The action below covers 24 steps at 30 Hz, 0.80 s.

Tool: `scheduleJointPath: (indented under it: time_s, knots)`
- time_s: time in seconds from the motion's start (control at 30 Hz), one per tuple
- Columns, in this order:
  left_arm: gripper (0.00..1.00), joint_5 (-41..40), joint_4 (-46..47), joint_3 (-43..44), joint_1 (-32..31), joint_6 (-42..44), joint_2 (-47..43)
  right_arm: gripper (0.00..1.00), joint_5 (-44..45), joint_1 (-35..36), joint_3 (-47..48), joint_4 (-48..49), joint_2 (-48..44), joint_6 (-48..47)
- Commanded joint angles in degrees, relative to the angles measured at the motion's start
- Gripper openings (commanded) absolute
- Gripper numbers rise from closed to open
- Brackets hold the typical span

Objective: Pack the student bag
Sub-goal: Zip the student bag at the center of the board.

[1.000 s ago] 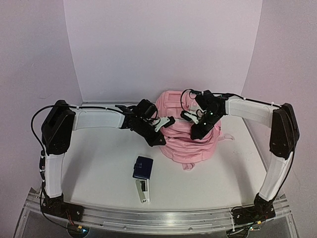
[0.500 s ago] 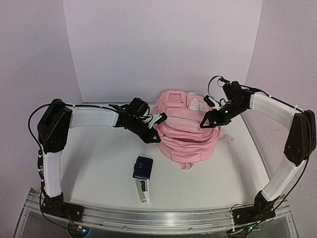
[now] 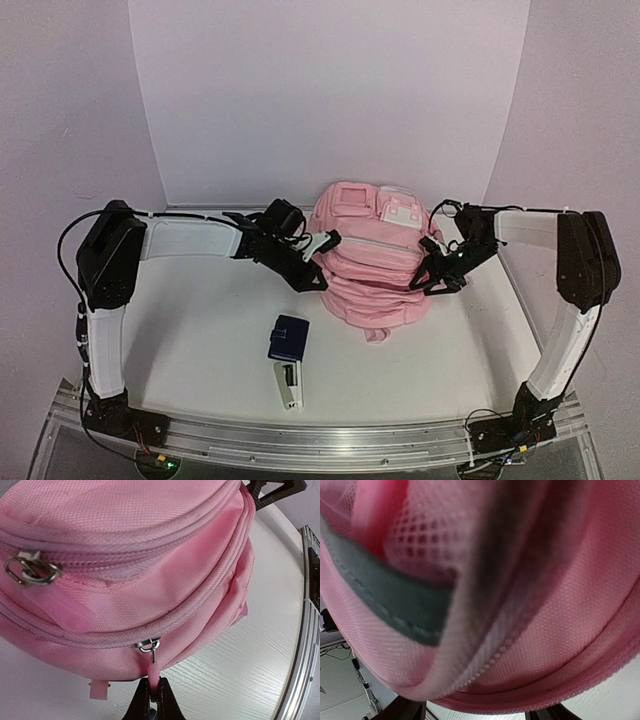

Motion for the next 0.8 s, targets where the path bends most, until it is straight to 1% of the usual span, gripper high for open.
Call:
scheduleJointPath:
  time_s: [0.0, 0.13, 0.37, 0.77]
  knots:
    - [0.0, 0.1, -1.7, 3.2, -1.7, 0.8, -1.7, 0.63, -8.8, 1.1, 0.1, 4.8, -0.2, 3.8]
    - [0.0, 0.1, -1.7, 4.8, -3.0, 0.6, -0.4, 0.6, -10.6, 2.7, -0.1, 7.4, 0.7, 7.2]
    - [0.0, -0.6, -3.4, 11.7, -7.3, 0.6, 4.2, 0.59, -10.7, 6.5, 0.7, 9.2, 1.8, 8.5]
    - [0.0, -0.2, -1.4, 25.1, -11.5, -3.5, 13.9, 0.56, -12.0, 7.3, 1.8, 11.1, 0.6, 11.1]
